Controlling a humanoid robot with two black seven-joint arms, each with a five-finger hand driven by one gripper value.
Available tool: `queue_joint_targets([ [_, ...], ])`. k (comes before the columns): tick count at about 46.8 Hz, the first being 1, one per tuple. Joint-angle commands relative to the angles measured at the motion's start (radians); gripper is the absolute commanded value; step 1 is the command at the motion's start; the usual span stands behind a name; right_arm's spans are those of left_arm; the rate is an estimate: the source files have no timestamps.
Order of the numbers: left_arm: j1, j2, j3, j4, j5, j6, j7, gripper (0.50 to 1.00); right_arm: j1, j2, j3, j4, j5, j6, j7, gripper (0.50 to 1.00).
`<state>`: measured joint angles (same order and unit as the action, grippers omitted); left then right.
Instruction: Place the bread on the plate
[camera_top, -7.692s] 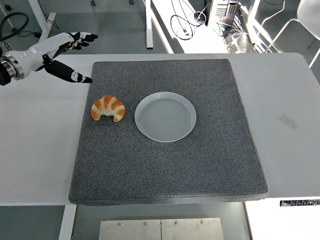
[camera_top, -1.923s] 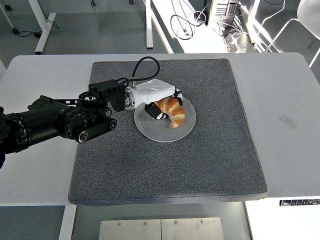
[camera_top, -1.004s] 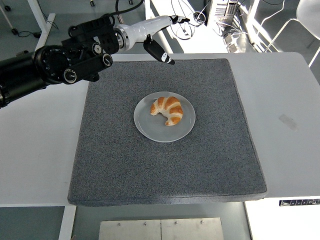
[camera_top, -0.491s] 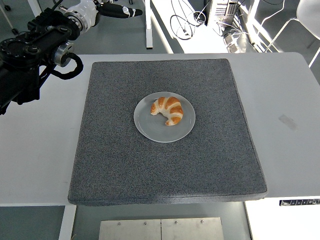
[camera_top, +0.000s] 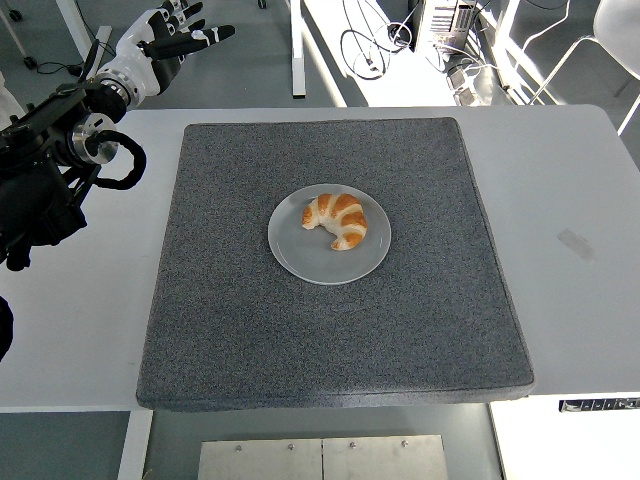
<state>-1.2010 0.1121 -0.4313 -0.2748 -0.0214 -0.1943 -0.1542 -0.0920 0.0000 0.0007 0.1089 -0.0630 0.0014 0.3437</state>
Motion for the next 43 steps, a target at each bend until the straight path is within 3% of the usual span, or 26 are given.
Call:
queue_joint_targets([
  [1,0.030,-0.002,-0.047,0.000,-0.021,0.001,0.022,0.983,0.000,0.000,0.001,0.000,0.000,0.002,0.000,1.000],
  [6,0.081,-0.006,-0.130,0.000,-0.034,-0.014,0.033,0.984,0.000,0.000,0.001,0.000,0.000,0.000,0.000,1.000],
  [12,0.135,-0.015,-0.230,0.000,-0.034,-0.085,0.035,0.984,0.000,0.000,-0.001,0.000,0.000,0.000,0.000,1.000],
  [26,0.187,-0.037,-0.285,0.000,-0.038,-0.168,0.035,0.984,0.003,0.000,-0.001,0.000,0.000,0.000,0.000,1.000],
  [43,0.198,-0.046,-0.276,0.000,-0.041,-0.174,0.033,0.984,0.006,0.000,-0.004,-0.002,0.000,0.002,0.000,1.000],
])
